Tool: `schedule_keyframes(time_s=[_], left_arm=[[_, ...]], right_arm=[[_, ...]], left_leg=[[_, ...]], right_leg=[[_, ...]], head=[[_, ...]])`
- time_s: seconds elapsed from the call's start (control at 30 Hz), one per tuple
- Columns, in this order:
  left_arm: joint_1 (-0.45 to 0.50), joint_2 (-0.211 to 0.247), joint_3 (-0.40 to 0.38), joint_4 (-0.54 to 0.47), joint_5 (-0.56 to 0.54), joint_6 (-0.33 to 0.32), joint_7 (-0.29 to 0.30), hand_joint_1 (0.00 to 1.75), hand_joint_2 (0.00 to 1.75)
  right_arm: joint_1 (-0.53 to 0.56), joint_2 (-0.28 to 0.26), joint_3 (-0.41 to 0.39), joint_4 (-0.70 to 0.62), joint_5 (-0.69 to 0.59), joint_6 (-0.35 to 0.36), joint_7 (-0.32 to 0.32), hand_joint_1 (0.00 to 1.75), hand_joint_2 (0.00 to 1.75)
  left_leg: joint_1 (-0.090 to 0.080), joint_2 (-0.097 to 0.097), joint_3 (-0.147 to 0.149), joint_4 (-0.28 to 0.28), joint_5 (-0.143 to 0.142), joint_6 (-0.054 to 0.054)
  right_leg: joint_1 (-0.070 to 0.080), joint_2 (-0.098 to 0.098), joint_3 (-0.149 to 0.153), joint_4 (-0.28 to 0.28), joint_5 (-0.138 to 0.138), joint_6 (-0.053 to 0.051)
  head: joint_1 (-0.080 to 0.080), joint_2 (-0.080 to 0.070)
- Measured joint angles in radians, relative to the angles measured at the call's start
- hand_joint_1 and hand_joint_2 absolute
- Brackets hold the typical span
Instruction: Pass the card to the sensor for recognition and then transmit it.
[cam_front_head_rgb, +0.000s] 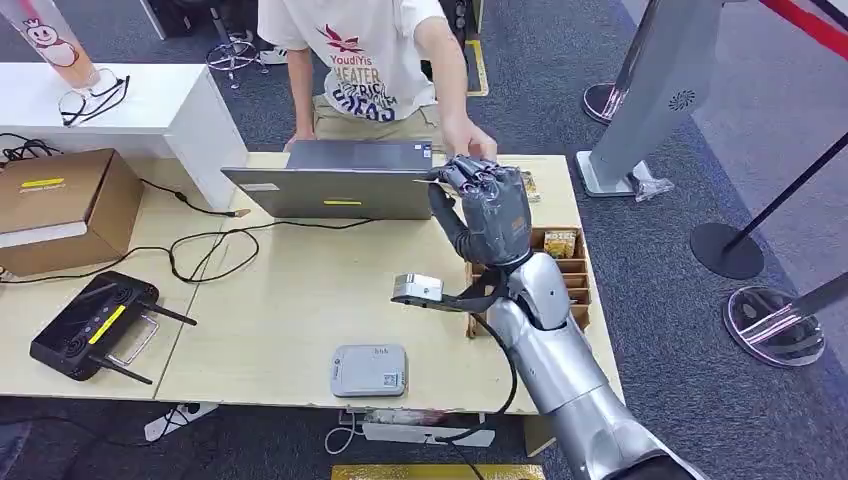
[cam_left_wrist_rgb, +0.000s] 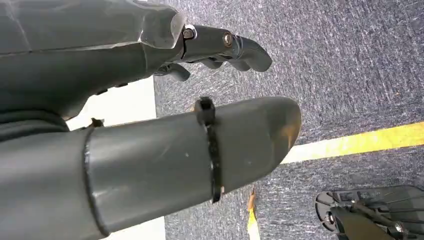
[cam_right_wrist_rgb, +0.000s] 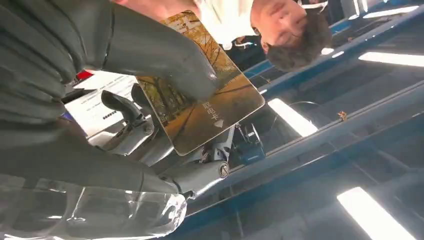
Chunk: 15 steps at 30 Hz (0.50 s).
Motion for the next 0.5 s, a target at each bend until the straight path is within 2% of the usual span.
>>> schedule_keyframes(time_s=[0.1,0.2,0.37,0.5], left_arm=[[0.0,0.0,0.0,0.0,0.0,0.0,0.0,0.0,0.0],[0.0,0.001,0.001,0.0,0.0,0.0,0.0,0.0,0.0],[0.001,0.003,0.002,0.0,0.0,0.0,0.0,0.0,0.0],[0.002,0.005,0.006,0.0,0.0,-0.001,-0.003,0.0,0.0]], right_arm=[[-0.003,0.0,0.007,0.005,-0.039,0.0,0.004,1.75,1.75],[-0.01,0.0,0.038,0.012,-0.17,0.017,0.011,1.75,1.75],[-0.017,-0.009,0.082,0.0,-0.435,0.156,0.018,1.75,1.75],[-0.018,-0.021,0.101,-0.029,-0.665,0.34,0.034,1.75,1.75]], left_leg=[[0.0,0.0,0.0,0.0,0.0,0.0],[0.0,0.0,0.0,0.0,0.0,0.0],[0.0,0.0,0.0,0.0,0.0,0.0],[0.0,0.0,0.0,0.0,0.0,0.0]], right_leg=[[0.0,0.0,0.0,0.0,0.0,0.0],[0.0,0.0,0.0,0.0,0.0,0.0],[0.0,0.0,0.0,0.0,0.0,0.0],[0.0,0.0,0.0,0.0,0.0,0.0]], head=[[0.0,0.0],[0.0,0.0],[0.0,0.0],[0.0,0.0]])
